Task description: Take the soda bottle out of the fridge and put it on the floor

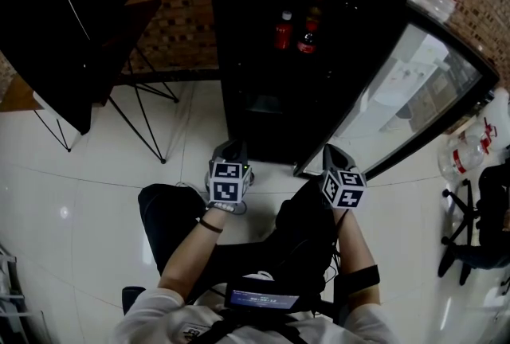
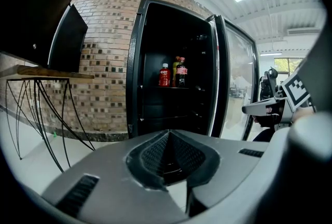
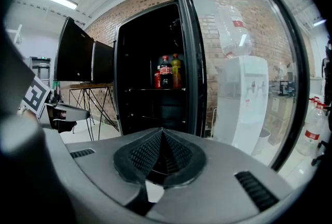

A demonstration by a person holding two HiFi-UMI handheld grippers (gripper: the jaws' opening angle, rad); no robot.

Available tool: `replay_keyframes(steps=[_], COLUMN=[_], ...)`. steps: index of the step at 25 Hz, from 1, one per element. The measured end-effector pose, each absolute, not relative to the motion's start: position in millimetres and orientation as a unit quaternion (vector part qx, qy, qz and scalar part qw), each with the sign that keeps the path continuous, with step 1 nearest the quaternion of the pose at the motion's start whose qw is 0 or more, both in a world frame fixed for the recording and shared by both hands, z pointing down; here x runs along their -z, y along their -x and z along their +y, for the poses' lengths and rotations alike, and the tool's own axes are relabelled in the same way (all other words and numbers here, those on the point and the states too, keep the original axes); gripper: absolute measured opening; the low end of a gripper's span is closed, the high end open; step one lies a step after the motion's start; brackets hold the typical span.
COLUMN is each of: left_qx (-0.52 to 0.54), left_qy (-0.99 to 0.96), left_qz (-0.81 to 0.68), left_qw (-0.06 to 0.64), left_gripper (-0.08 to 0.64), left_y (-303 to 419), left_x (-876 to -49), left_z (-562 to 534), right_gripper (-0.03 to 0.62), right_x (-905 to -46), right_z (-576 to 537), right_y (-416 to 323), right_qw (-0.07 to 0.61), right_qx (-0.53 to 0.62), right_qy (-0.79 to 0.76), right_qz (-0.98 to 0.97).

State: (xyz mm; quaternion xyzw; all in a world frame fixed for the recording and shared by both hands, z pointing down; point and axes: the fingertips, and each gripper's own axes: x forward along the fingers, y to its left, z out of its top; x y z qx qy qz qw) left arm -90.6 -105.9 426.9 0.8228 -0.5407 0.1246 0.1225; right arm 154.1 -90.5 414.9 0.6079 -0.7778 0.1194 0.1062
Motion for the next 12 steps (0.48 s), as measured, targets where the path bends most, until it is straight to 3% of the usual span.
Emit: replay_keyframes(steps=[12], left_qx=[-0.104], left_qy=[-0.821], left_qz=[-0.552], left_qw=[0.103], left_gripper=[0.0], left_y=[93.5], left_x=[-409.5], left_z=[-144.7], right_gripper=[0.017], right_x=[-387.5], right_z=[-131.1], right_y=[-154.3], right_qw=[0.089], right_qx=[-0.086], right_qy=[-0.606], right_qz=[-0.786])
